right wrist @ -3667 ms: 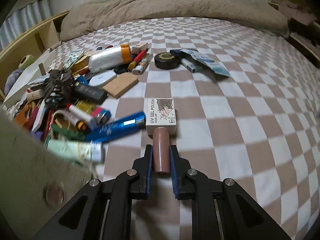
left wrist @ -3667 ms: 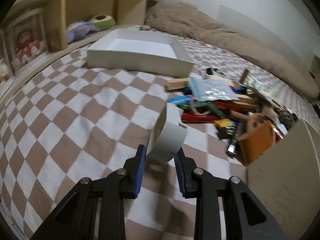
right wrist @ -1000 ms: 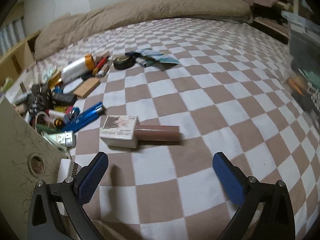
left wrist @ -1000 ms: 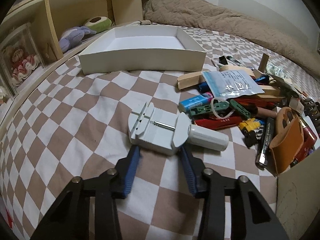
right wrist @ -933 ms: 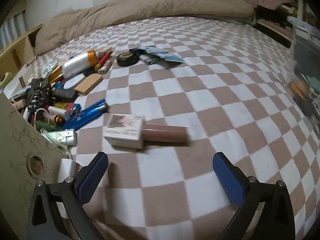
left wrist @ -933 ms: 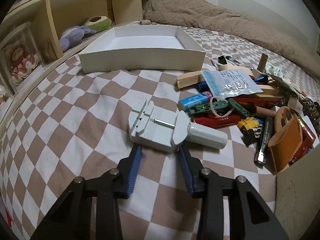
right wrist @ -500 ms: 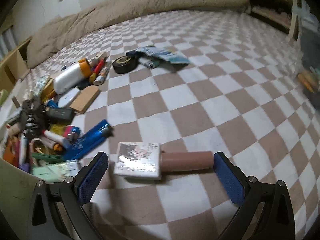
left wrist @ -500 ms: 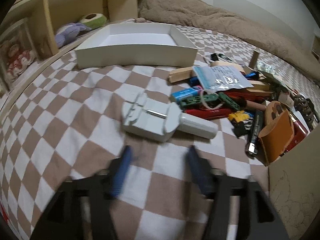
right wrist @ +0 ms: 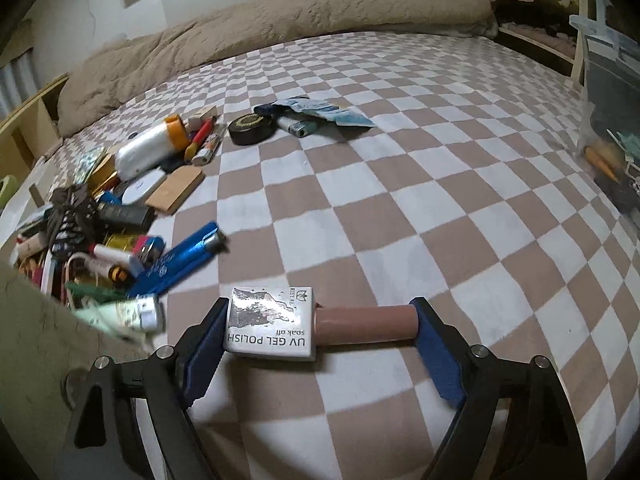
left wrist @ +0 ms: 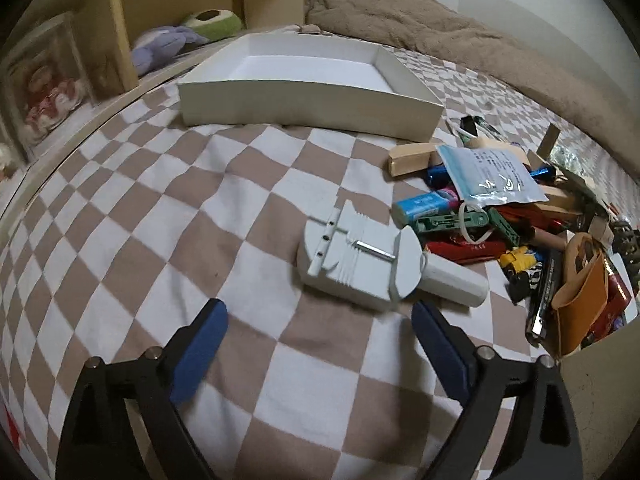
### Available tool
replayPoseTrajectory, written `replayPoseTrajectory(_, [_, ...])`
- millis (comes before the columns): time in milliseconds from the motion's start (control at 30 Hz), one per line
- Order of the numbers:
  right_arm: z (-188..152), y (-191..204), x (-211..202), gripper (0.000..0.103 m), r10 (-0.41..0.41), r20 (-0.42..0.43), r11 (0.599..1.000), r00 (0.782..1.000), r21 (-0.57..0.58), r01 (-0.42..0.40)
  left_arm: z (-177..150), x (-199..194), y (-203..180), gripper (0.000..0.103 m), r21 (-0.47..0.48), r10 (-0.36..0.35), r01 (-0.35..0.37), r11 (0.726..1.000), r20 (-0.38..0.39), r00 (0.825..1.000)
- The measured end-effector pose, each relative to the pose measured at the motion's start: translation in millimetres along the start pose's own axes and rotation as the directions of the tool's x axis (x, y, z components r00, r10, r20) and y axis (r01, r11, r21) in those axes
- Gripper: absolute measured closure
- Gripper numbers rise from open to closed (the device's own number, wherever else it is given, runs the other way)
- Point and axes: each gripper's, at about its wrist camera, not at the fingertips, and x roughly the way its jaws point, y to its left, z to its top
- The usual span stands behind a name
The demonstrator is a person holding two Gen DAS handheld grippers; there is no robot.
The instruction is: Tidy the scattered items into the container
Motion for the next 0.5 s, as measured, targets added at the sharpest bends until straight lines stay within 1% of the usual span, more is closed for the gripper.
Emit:
replayPoseTrajectory(133, [-1.0,1.5,1.5,0.016,-0.009,-0.004,1.0,1.0,-0.007,0.009,2.3,8.7,-13.2,0.003,0.075,0.029,-0.027,0.997,-0.03,0.999])
replayPoseTrajectory(267, [-0.6,5.7,5.0,0.016,-0.033,-0.007,0.999,0.999,-0.028,0.033,12.5,14.2,-16.7,0.003,0.117,0.033,-0.029,0.993,-0.037,0.999])
replayPoseTrajectory(367, [-0.2,5.1,5.8,0.016,-0.03,-0.008,0.999,1.0,-0.025,0.03,19.4,19.4,-18.1,0.003,0.145,0.03,-0.026,0.989,-0.026,0.999])
replayPoseTrajectory(400, [0.1,4.8,6.2,0.016,-0.028,-0.008,0.999,1.0,-0.024,0.028,20.6,21.0,-18.0,0.005,0.147,0.026,-0.022,0.989,-0.026,0.999])
replayPoseTrajectory(467, [-0.2,4.9,6.1,0.016,-0.029,-0.008,0.999,1.0,-0.025,0.029,21.4,22.0,-17.3,0.019,0.146,0.01,-0.007,0.989,-0.019,1.0])
replayPoseTrajectory(500, [0.1,4.9,6.3,0.016,-0.029,-0.009,0.999,1.0,-0.026,0.029,20.6,20.6,-17.5,0.023,0.148,0.004,-0.002,0.989,-0.011,1.0])
